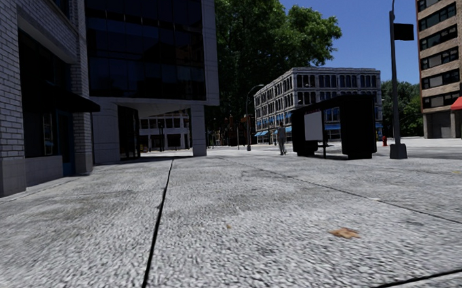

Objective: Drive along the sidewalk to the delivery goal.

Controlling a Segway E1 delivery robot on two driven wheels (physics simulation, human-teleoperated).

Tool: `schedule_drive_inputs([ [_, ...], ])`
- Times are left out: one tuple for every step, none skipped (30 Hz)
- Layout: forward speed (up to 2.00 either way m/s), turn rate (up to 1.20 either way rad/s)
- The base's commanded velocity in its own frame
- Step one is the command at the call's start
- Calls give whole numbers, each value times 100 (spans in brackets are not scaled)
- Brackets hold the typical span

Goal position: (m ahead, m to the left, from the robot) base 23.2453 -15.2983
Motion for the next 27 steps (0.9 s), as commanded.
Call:
schedule_drive_inputs([
  [200,0],
  [200,0],
  [200,0],
  [200,0],
  [200,0],
  [200,0],
  [200,0],
  [200,0],
  [200,0],
  [200,0],
  [200,0],
  [200,0],
  [200,0],
  [200,0],
  [200,0],
  [200,0],
  [200,0],
  [200,0],
  [200,0],
  [200,0],
  [200,0],
  [200,0],
  [200,0],
  [200,0],
  [200,0],
  [200,0],
  [200,0],
])
